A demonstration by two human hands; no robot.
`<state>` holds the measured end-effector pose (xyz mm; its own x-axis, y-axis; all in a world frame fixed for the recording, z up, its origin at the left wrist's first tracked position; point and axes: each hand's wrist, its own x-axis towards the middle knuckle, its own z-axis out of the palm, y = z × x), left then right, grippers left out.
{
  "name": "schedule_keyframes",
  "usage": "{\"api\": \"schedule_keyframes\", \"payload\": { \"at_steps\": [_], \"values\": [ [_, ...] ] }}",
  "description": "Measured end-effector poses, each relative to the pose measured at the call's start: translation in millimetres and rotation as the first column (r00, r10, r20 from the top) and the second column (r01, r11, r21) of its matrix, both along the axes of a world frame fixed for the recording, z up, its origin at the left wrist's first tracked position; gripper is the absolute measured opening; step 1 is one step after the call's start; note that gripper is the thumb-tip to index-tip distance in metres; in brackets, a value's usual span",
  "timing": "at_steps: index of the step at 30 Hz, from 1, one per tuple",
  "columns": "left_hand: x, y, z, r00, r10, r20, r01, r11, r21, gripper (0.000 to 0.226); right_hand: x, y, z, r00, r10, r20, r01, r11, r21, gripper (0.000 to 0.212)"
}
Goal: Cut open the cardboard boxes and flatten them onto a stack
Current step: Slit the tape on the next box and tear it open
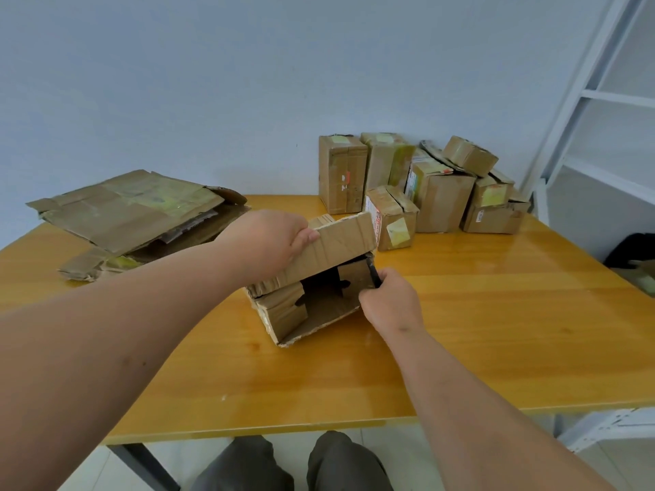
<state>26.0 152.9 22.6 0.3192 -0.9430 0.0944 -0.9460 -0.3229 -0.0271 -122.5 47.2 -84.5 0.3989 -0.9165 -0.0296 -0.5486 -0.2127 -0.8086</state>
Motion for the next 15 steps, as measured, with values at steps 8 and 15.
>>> {"api": "schedule_keyframes", "payload": {
  "at_steps": [8, 15],
  "values": [
    [-5.5, 7.9, -6.5, 1.0, 0.019, 0.017, -0.019, 1.0, 0.001, 0.036, 1.5, -5.9, -2.6, 0.993, -0.06, -0.104, 0.046, 0.99, -0.131, 0.007],
    [-1.5, 14.1, -11.1, 0.998, 0.059, -0.007, -0.059, 0.998, -0.011, 0.033, 0.1, -11.7, -6.1, 0.996, -0.063, -0.064, 0.055, 0.992, -0.113, 0.013]
  ]
}}
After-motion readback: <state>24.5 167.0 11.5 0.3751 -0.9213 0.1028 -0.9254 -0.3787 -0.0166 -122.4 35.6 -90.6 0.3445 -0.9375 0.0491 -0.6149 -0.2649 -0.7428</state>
